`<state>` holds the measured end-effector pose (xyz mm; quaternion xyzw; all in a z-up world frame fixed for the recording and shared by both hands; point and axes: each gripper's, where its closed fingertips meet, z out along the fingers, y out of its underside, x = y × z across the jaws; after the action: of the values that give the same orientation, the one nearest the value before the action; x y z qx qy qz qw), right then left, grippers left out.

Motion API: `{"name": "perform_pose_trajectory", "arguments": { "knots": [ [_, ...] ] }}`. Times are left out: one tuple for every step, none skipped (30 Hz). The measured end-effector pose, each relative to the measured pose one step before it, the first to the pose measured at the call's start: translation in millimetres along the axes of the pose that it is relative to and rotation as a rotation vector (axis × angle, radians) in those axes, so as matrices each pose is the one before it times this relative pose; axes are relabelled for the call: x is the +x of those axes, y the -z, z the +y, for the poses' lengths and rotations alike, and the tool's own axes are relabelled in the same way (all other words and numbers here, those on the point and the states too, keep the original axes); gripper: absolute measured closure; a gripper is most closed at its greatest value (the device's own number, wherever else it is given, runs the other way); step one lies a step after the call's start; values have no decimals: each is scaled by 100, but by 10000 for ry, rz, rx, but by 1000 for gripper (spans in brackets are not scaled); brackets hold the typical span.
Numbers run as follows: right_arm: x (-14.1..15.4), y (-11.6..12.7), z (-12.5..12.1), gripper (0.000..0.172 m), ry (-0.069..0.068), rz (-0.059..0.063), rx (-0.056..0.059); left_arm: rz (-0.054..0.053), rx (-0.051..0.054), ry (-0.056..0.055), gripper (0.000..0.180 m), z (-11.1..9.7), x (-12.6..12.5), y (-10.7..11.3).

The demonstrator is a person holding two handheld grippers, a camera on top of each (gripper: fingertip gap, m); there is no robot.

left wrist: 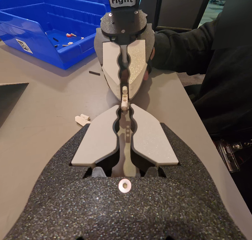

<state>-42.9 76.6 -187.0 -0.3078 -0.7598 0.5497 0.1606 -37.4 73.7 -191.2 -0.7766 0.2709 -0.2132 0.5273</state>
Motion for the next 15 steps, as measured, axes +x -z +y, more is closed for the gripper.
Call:
{"name": "perform_pose_trajectory", "arguments": {
  "knots": [
    [-40,-70,87,164,2,-31,-57,17,41,0,169,-68,42,16],
    [-63,-60,70,164,26,-33,-44,21,20,-2,169,-26,45,11],
    [-47,-34,40,164,27,-23,-38,22,-27,-10,169,29,44,1],
    [-23,-16,-3,164,22,-9,0,-1,-32,-29,170,50,15,-16],
    [30,14,-13,164,-15,6,14,1,-22,-31,170,34,29,-5],
    [5,32,-36,164,-25,-16,32,-16,-4,-5,170,-6,-16,1],
    [17,42,-38,164,-19,-9,38,-13,9,9,170,-18,-25,9],
    [5,27,-43,164,-17,-9,38,1,15,15,170,-29,-3,22],
    [0,25,-19,164,-14,-11,25,-5,11,10,171,-17,-8,15],
    [4,7,-25,164,-3,-4,15,-14,-8,6,171,14,-30,18],
    [4,0,0,164,1,2,0,-4,-5,6,172,5,-15,2],
    [0,-8,-3,164,7,1,0,6,14,9,172,-21,5,13],
    [1,8,-16,164,11,7,10,1,20,6,172,-31,4,2],
    [-3,9,-18,164,-4,2,10,-7,9,3,172,-12,-7,-7],
    [21,10,2,164,-17,10,-1,-18,-2,-1,172,0,-31,-6]
  ]
}}
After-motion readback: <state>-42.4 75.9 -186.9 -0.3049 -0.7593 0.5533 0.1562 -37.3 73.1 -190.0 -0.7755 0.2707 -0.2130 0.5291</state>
